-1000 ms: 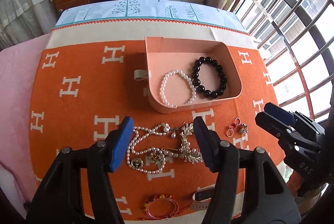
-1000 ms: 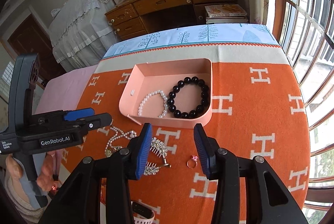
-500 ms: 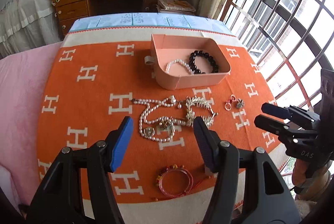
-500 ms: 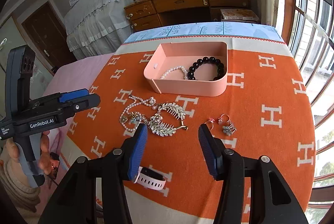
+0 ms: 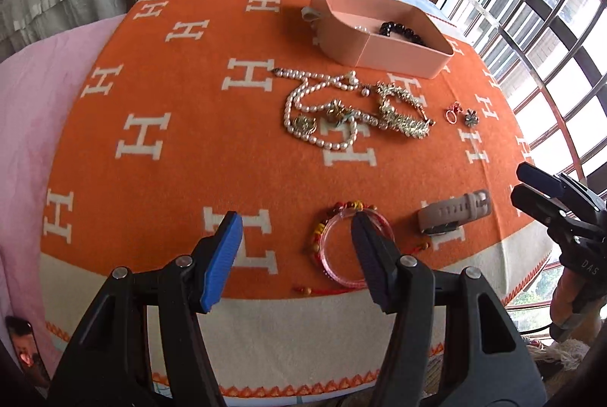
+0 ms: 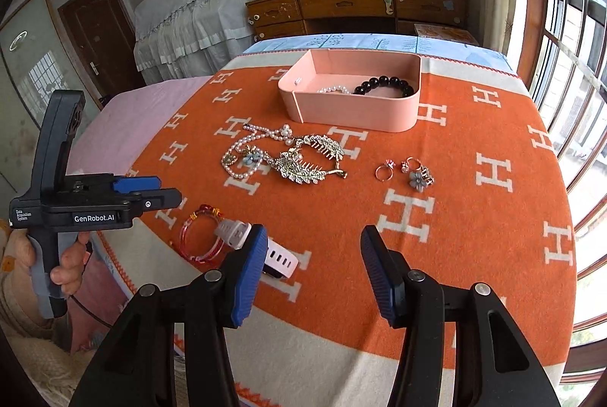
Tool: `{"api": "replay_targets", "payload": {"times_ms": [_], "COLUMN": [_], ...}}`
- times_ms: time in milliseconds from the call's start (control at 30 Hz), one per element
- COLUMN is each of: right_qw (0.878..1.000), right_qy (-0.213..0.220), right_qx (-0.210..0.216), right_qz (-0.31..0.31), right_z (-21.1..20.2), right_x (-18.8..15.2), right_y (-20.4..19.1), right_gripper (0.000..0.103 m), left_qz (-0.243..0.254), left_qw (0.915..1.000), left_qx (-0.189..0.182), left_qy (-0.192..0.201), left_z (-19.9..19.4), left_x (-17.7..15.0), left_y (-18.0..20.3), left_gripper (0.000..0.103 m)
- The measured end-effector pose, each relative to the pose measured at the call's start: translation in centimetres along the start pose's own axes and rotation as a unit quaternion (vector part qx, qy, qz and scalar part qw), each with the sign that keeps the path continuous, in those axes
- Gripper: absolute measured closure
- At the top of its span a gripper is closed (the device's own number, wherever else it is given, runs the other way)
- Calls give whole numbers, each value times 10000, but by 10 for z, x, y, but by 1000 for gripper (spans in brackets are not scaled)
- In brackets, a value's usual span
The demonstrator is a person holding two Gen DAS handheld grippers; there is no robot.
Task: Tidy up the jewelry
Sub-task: 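Withdraw both tools from the tray toward the red bangle and watch, then grasp the red bangle with the left tool while the right tool grasps the white watch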
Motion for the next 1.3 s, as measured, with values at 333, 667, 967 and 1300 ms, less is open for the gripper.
{"api": "replay_targets", "payload": {"times_ms": [333,667,967,1300], "right_qw": [9995,9989,9995,9935], "right_qy": [205,85,-42,-335], "right_qx": [-145,42,125,659], "right_qz": [-187,-462,-273,864], "right_z": [1,23,45,61], "right_x": [-26,-45,-45,-37], "right_y": [4,-21,-21,0], "right_gripper": [51,54,87,99], "left_qz": [224,724,737,501], "left_qw": [9997,9966,9969,9987], "left_qx": [124,387,279,92], "left_qy": [-49,-89,-26,43], "left_z": [9,17,21,22], "left_x": [-22,-25,-23,-13], "left_y": [13,31,36,34], "left_gripper": [60,84,94,94]}}
Point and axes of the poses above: each gripper's, at about its wrist camera, not at the fingertips, and z roughly the way its jaws point, y to its right, x to its top, the point moved 7 cm from there along z, roughly the way its jaws point, and after that the axes turned 13 degrees about y, right-handed, at the moved point
